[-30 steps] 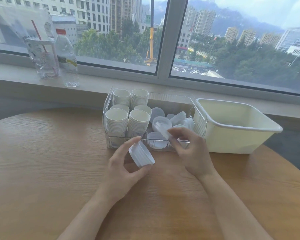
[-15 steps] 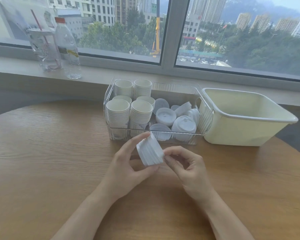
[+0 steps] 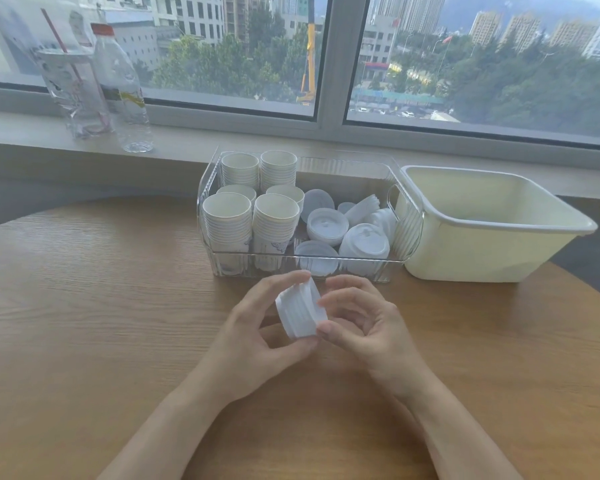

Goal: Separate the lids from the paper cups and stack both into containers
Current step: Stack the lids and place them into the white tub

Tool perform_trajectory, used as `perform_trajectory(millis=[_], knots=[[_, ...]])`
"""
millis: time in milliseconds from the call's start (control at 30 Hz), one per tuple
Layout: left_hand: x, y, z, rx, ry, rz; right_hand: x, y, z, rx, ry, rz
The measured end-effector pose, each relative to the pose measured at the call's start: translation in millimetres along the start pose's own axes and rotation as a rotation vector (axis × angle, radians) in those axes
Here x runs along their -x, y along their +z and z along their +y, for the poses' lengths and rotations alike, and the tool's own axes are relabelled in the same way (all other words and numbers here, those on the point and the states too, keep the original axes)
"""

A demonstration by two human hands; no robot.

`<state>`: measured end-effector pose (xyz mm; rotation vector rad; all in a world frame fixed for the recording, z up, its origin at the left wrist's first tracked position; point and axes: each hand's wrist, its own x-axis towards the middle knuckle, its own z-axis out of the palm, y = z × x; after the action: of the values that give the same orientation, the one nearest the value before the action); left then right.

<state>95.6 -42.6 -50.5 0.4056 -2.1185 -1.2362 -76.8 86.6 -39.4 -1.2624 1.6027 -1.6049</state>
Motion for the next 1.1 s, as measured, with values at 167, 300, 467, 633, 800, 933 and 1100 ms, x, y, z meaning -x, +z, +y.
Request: perform_trajectory(millis=[167, 300, 467, 633, 800, 933, 1100], knots=[[1, -1, 4, -0.052, 0.033, -0.02, -1, -8, -4, -0.087, 0.116, -0.138], [0, -3, 7, 0.001, 0.018, -0.038, 0, -7, -5, -0.13, 0.135, -0.145], [1, -3, 11, 0.03, 0.009, -0.045, -1, -4, -4, -0.072, 0.145, -0.116], [2, -3, 7, -0.105, 0.052, -0.028, 1, -2, -3, -0.05, 0.168, -0.121], [8, -5, 4, -0.202, 0.073, 0.022, 0, 11, 1, 0.052, 0.114, -0.051], [14, -9, 4, -0.2, 0.031, 0.078, 2, 21, 3, 0.075, 0.113, -0.024], [16, -24, 0, -0.129, -0.07, 0.101, 1, 34, 4, -0.021, 0.159, -0.017]])
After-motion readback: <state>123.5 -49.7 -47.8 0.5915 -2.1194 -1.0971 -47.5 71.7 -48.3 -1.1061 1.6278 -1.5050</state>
